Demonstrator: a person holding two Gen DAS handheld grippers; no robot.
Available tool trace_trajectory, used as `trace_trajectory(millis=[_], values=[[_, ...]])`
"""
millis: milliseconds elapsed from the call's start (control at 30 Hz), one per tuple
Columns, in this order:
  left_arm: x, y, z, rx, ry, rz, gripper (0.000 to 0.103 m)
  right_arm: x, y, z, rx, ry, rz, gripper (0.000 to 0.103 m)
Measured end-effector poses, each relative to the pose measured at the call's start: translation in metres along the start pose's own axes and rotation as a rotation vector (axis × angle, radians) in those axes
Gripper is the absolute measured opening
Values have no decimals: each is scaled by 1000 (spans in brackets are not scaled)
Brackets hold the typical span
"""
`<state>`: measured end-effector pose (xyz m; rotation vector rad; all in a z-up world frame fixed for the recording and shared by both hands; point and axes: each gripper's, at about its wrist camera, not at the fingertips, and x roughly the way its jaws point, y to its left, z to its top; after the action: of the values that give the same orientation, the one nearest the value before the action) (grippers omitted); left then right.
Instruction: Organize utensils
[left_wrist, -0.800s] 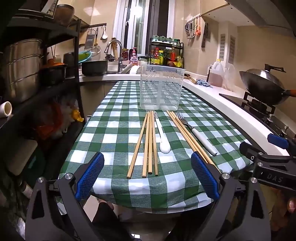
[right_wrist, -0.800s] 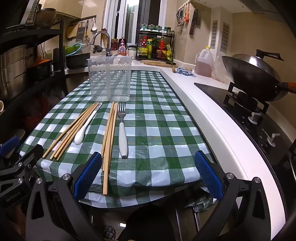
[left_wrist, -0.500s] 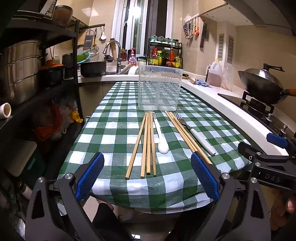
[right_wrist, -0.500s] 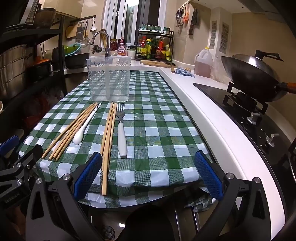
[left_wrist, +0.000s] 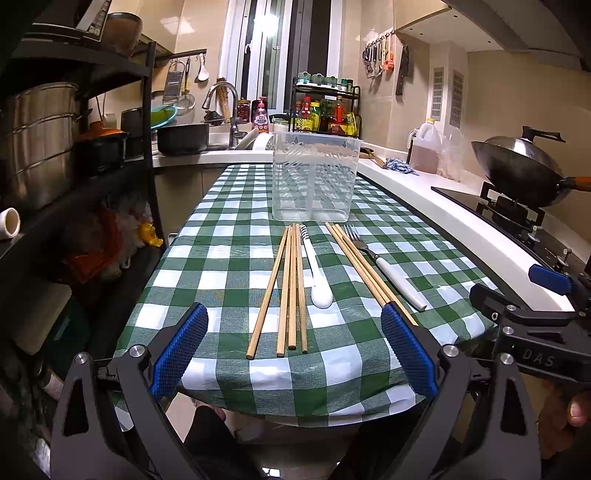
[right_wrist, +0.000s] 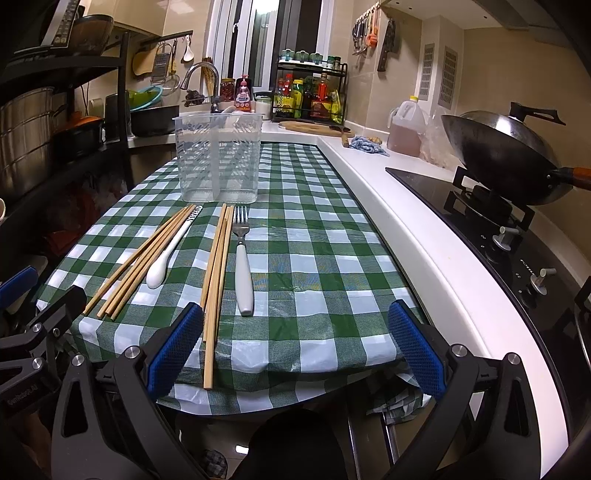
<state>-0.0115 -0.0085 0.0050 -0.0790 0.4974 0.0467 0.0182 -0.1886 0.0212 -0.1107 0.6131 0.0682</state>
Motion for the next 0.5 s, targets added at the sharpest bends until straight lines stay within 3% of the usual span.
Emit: trace_trajectory(millis=[500], values=[[-1,-1,0,0,-3,-3,91,-2,0,1,1,7,2,98]])
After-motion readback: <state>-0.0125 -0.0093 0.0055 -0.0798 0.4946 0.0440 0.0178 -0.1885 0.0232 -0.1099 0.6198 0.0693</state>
